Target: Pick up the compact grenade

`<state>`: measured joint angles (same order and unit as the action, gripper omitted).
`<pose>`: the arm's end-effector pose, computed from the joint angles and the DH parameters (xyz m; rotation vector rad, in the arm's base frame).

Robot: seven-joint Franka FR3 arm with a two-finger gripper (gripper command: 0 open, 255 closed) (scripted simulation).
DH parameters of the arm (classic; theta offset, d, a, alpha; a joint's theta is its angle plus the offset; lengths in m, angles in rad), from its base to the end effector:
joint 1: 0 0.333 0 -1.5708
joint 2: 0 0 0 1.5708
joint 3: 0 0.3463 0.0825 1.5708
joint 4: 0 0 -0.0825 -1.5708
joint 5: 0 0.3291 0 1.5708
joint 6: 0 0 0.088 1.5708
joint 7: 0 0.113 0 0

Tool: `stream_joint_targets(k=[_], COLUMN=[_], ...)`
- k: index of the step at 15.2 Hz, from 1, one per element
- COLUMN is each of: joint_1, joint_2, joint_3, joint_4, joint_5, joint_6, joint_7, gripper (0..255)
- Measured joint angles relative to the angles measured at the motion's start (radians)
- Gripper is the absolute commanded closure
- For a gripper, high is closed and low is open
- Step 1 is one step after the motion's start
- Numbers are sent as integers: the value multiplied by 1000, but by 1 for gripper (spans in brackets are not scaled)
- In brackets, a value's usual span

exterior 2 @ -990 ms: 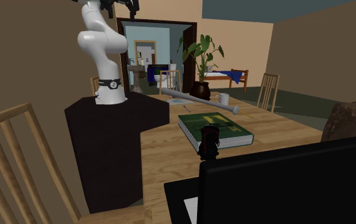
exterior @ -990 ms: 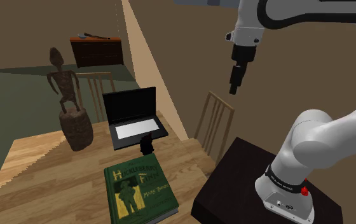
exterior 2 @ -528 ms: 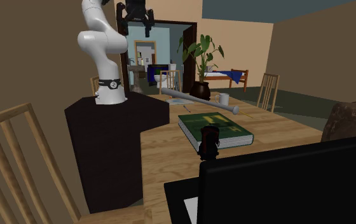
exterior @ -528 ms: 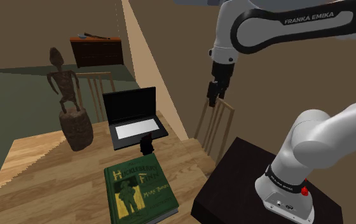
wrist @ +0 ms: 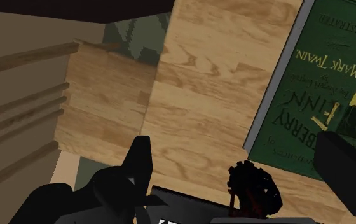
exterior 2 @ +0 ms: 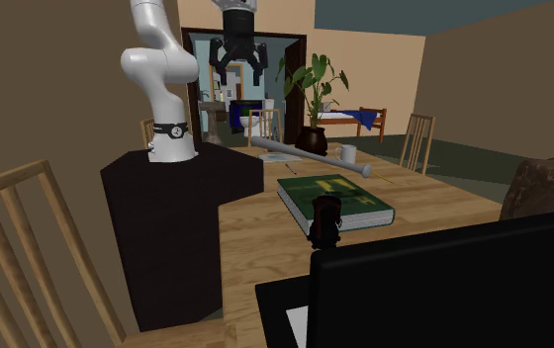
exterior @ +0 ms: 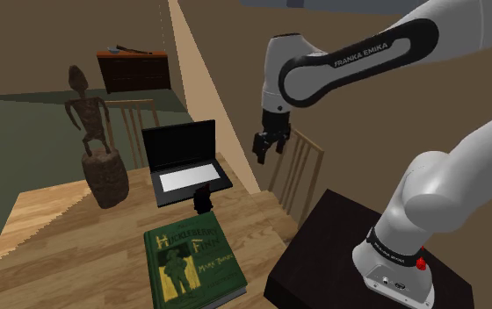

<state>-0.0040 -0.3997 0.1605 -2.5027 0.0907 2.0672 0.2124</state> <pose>0.3457 0.0641 0.4701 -3.1263 0.1790 0.0647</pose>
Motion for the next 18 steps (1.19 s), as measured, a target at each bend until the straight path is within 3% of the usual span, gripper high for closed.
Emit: stream_joint_targets(k=[10,18], joint_1=[-25,14], joint_2=[395,725], joint_3=[64,40], joint_4=[164,391], joint_5=[-72,-177], joint_6=[249,359], joint_7=[257,477], gripper=[0,0])
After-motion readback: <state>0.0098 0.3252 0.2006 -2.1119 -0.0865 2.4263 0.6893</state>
